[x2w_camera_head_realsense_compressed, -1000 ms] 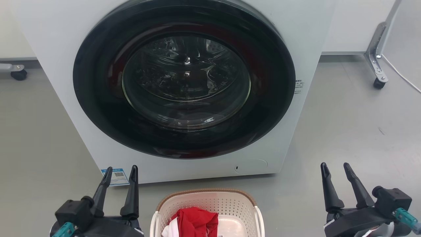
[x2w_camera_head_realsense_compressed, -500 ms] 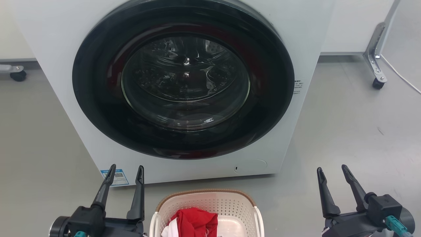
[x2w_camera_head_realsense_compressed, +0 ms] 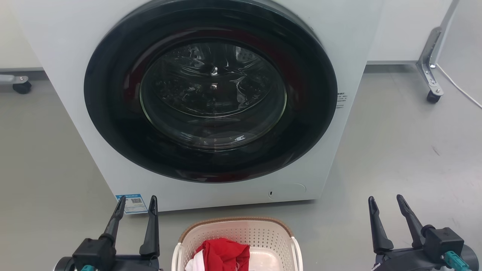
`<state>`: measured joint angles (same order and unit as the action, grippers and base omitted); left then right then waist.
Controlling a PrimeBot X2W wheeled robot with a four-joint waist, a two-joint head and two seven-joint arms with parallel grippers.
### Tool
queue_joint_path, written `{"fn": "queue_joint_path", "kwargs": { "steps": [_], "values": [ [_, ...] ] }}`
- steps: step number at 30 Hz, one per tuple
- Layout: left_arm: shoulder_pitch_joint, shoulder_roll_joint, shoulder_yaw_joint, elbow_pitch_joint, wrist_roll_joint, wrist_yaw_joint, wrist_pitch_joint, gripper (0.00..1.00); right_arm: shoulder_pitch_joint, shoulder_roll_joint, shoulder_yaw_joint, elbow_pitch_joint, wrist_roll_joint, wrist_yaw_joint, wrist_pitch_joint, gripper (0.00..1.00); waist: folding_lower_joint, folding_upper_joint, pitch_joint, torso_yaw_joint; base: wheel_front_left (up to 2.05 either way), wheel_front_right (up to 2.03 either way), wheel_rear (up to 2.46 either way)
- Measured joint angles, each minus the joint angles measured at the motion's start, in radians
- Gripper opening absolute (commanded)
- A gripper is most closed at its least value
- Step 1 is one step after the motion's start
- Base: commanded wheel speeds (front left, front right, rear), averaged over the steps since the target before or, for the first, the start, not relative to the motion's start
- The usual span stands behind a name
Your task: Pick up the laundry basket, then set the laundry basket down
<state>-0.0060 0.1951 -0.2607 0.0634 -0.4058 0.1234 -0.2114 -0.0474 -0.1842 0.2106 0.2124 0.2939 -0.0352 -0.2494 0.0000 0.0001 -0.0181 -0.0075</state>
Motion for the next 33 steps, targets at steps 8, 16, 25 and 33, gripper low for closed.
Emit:
{"fn": "queue_joint_path", "kwargs": {
  "steps": [8,16,25,33],
  "values": [
    [0.011,-0.008,0.013,0.010,0.000,0.000,0.019,1.00,0.000,0.004,-0.009,0.007,0.000,0.000,0.000,1.00,0.0000,0.0000,-0.001,0.001,0.00,0.00,0.00],
    [0.012,-0.017,0.025,0.012,0.004,0.001,0.032,1.00,0.000,0.008,-0.016,0.010,0.000,0.002,0.000,1.00,0.0000,0.0000,-0.001,0.000,0.00,0.00,0.00],
    [0.014,-0.028,0.035,0.013,0.028,0.001,0.043,1.00,0.000,0.014,-0.023,0.012,-0.006,0.011,0.000,1.00,0.0000,0.0000,0.001,0.000,0.00,0.00,0.00],
    [0.014,-0.035,0.044,0.015,0.034,0.001,0.049,1.00,0.000,0.019,-0.027,0.012,-0.022,0.018,0.000,1.00,0.0000,0.0000,0.004,0.001,0.00,0.00,0.00]
  ]
}}
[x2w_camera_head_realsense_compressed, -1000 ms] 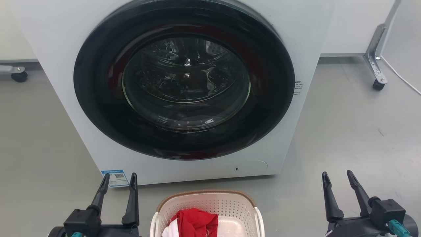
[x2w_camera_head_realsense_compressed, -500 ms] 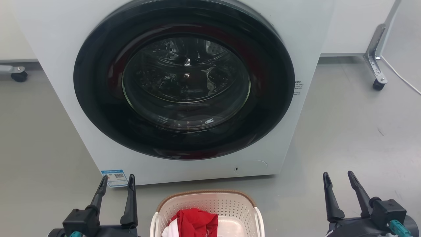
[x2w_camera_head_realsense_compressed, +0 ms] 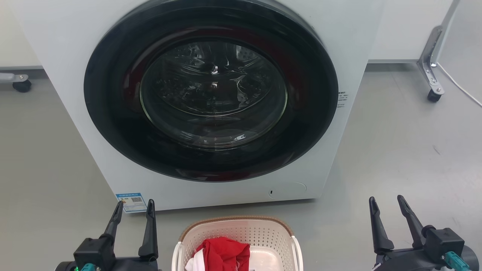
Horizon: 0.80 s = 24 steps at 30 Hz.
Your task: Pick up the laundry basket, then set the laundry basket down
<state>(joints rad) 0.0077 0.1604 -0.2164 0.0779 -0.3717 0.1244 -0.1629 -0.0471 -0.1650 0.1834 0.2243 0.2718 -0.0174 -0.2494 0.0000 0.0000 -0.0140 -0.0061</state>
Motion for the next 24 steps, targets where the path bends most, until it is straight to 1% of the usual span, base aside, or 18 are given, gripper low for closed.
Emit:
{"fn": "queue_joint_path", "kwargs": {
  "steps": [7,12,18,24],
  "values": [
    [0.002,-0.004,0.005,0.001,0.006,0.000,0.004,1.00,0.002,0.001,-0.007,-0.002,0.000,0.005,0.000,1.00,0.0000,0.0000,0.009,0.001,0.00,0.00,0.00],
    [0.002,-0.007,0.005,-0.008,0.014,0.000,0.009,1.00,0.008,0.004,-0.012,-0.018,-0.001,0.006,0.000,1.00,0.0000,0.0000,0.037,0.002,0.00,0.00,0.00],
    [-0.006,-0.011,-0.007,-0.013,0.016,0.000,0.022,1.00,-0.005,0.011,-0.013,-0.023,-0.002,0.010,0.000,1.00,0.0000,0.0000,0.095,0.003,0.00,0.00,0.00],
    [-0.071,-0.022,-0.021,-0.005,0.020,0.000,0.038,1.00,-0.051,0.011,-0.016,-0.017,-0.009,0.018,0.000,1.00,0.0001,0.0001,0.173,0.003,0.00,0.00,0.00]
  ]
}}
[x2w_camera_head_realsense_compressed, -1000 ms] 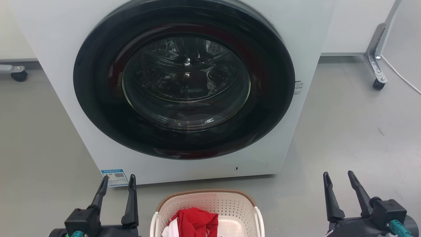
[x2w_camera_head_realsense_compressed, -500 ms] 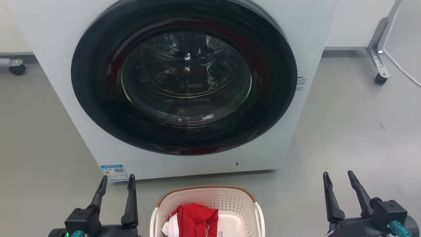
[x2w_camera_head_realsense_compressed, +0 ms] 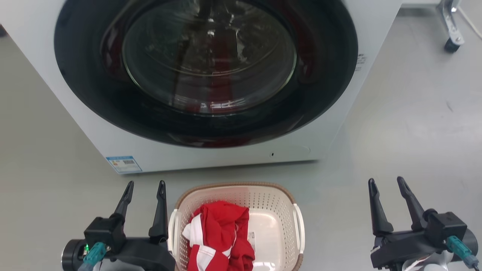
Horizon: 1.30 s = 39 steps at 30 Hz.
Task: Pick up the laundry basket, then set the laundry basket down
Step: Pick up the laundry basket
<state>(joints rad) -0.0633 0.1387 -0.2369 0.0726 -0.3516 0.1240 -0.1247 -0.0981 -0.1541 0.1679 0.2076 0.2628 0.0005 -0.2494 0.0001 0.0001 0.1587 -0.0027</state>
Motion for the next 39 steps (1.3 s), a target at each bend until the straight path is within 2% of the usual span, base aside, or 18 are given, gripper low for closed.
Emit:
{"fn": "queue_joint_path", "kwargs": {
  "steps": [5,16,28,39],
  "values": [
    [-0.054,-0.006,-0.006,0.025,0.001,-0.002,0.015,1.00,-0.053,0.000,-0.001,0.023,0.000,0.009,0.000,1.00,0.0001,0.0000,0.070,0.002,0.00,0.00,0.00],
    [-0.240,-0.017,-0.025,0.126,-0.004,-0.046,0.058,1.00,-0.214,-0.002,0.007,0.087,-0.016,0.028,0.000,1.00,0.0002,0.0001,0.231,0.010,0.00,0.00,0.00],
    [-0.501,-0.024,-0.027,0.314,-0.021,-0.099,0.125,1.00,-0.433,0.008,0.031,0.211,-0.022,0.052,0.003,1.00,0.0002,0.0001,0.411,0.019,0.00,0.00,0.00],
    [-0.625,-0.035,-0.031,0.530,-0.024,-0.134,0.154,1.00,-0.563,0.042,0.087,0.375,-0.037,0.070,0.010,1.00,0.0001,0.0002,0.563,0.024,0.00,0.00,0.00]
  ]
}}
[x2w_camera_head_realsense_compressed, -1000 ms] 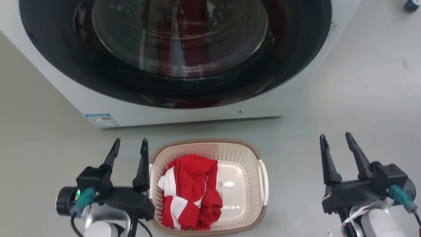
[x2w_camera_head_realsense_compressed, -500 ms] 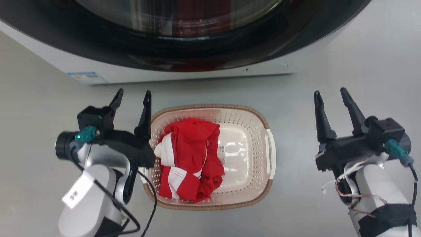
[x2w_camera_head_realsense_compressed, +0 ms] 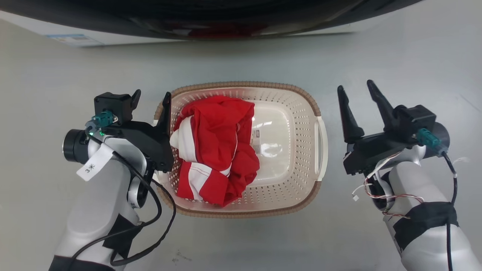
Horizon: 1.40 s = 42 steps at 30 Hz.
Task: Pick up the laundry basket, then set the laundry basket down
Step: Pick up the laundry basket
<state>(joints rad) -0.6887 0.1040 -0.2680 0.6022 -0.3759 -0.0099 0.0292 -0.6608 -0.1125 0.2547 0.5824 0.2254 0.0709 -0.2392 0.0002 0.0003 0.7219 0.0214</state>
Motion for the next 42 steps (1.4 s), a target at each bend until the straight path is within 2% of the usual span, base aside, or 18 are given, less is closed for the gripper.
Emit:
{"fn": "queue_joint_path", "kwargs": {
  "steps": [5,15,29,30,31,32,33,35,42],
  "values": [
    [-0.021,-0.003,0.001,0.078,-0.001,-0.018,-0.001,1.00,-0.012,0.009,0.020,0.063,-0.006,0.009,0.000,1.00,0.0000,-0.0001,0.052,-0.002,0.00,0.00,0.00],
    [-0.044,-0.010,0.001,0.213,-0.005,-0.027,-0.023,1.00,-0.028,0.026,0.039,0.167,-0.006,0.015,-0.005,1.00,-0.0001,-0.0001,0.127,-0.010,0.00,0.00,0.00],
    [-0.089,-0.016,0.011,0.359,-0.014,-0.035,-0.058,1.00,-0.069,0.043,0.065,0.268,0.014,0.026,-0.010,1.00,-0.0002,-0.0002,0.179,-0.009,0.00,0.00,0.00],
    [-0.091,-0.017,0.013,0.367,-0.020,-0.035,-0.058,0.95,-0.070,0.043,0.066,0.272,0.015,0.026,-0.010,1.00,-0.0003,-0.0003,0.180,-0.009,0.00,0.00,0.00],
    [-0.095,-0.019,0.013,0.373,-0.028,-0.036,-0.059,0.60,-0.072,0.043,0.067,0.276,0.016,0.026,-0.010,1.00,-0.0003,-0.0003,0.181,-0.008,0.00,0.00,0.00],
    [-0.104,-0.020,0.013,0.383,-0.032,-0.038,-0.059,0.00,-0.076,0.044,0.068,0.282,0.017,0.026,-0.010,0.29,-0.0002,-0.0003,0.182,-0.008,0.00,0.00,0.00],
    [-0.111,-0.020,0.012,0.390,-0.034,-0.044,-0.059,0.00,-0.082,0.045,0.070,0.290,0.018,0.028,-0.010,0.00,-0.0002,-0.0003,0.182,-0.007,0.00,0.00,0.00],
    [-0.121,-0.039,0.009,0.399,-0.035,-0.052,-0.068,0.00,-0.089,0.057,0.076,0.297,0.020,0.036,-0.010,0.00,-0.0002,-0.0003,0.183,-0.007,0.00,0.00,0.00],
    [-0.129,-0.056,0.006,0.456,-0.040,-0.062,-0.085,0.00,-0.108,0.063,0.072,0.343,0.031,0.035,-0.017,0.00,-0.0002,-0.0003,0.165,-0.004,0.00,0.00,0.00]
  ]
}}
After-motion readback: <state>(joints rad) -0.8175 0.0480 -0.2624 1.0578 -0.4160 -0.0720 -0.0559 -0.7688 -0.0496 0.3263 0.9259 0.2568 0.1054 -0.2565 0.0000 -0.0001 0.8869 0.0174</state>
